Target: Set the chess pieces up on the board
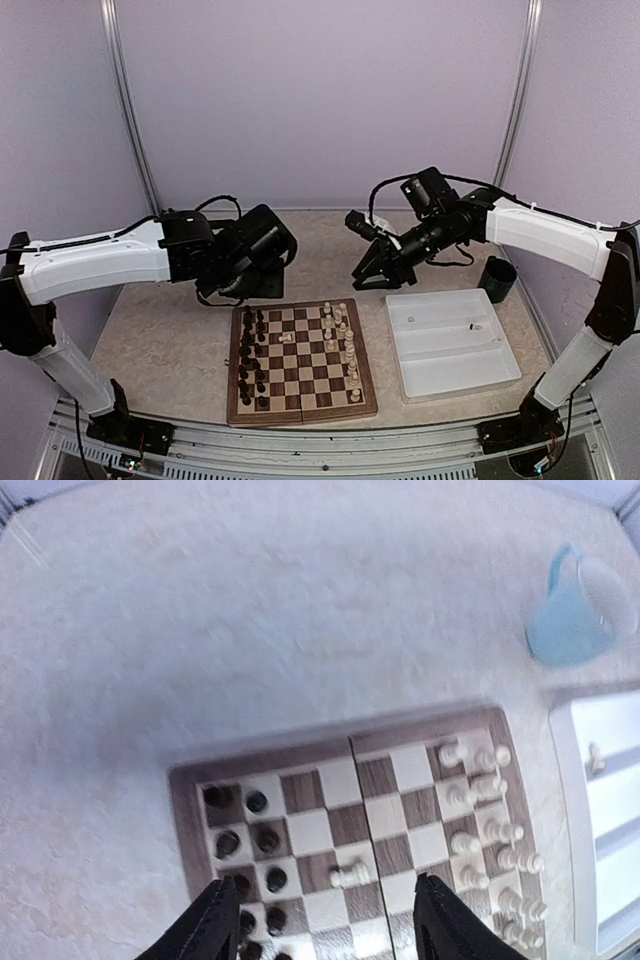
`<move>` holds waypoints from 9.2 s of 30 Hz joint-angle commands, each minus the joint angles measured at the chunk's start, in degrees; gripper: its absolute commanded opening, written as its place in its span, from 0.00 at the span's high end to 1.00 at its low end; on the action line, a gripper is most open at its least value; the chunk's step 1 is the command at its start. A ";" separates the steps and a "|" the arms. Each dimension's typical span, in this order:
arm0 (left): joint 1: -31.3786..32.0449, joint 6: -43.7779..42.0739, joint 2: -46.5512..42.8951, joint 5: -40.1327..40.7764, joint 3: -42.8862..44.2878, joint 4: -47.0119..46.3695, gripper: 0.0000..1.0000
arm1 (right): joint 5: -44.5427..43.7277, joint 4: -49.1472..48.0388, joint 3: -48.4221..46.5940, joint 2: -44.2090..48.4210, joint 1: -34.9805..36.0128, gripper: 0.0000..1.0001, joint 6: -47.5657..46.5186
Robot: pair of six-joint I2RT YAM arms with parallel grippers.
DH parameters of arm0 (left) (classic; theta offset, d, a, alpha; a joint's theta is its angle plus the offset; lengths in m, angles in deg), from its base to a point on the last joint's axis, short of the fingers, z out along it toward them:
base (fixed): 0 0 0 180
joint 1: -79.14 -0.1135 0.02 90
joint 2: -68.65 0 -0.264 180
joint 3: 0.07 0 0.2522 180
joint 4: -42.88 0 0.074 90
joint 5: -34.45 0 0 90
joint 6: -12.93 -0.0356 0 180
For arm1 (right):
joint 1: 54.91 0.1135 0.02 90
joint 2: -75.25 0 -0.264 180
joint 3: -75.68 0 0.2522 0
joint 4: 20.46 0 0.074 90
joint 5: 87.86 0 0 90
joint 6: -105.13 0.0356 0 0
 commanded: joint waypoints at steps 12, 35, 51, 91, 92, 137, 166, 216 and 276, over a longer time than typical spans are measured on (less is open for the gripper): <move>-4.45 -6.72 -36.68 8.79 -23.65 -28.25 0.38 | -20.38 7.45 -23.45 -29.07 15.32 0.66 -17.13; -4.61 -6.32 -41.00 8.48 -26.49 -24.40 0.37 | -20.38 16.91 -39.76 -46.39 18.73 0.62 -16.31; -4.61 -6.36 -40.10 7.23 -26.15 -24.77 0.37 | -23.69 14.95 -41.55 -43.97 18.67 0.61 -16.98; -8.03 -7.65 -36.40 2.85 -27.39 -27.89 0.37 | -22.78 16.52 -39.42 -42.97 19.90 0.92 -19.07; -9.09 -8.14 -35.96 1.34 -27.74 -28.76 0.37 | -21.60 15.94 -38.36 -41.24 19.59 0.93 -18.49; -10.27 -4.65 -16.25 -38.15 -30.14 -66.65 0.91 | -5.91 0.69 -24.62 -14.97 9.64 0.71 -1.48; 8.36 -22.75 5.22 -18.47 -16.23 -35.05 0.93 | -10.54 -20.58 17.50 6.18 -23.26 0.47 -1.64; 10.07 -19.72 18.91 -12.66 -5.11 -26.26 0.90 | -8.79 -19.99 18.04 5.59 -23.30 0.46 -2.90; -7.42 -32.52 11.93 -30.76 11.78 -42.43 0.44 | -34.09 14.40 24.95 11.74 -30.23 0.66 -25.31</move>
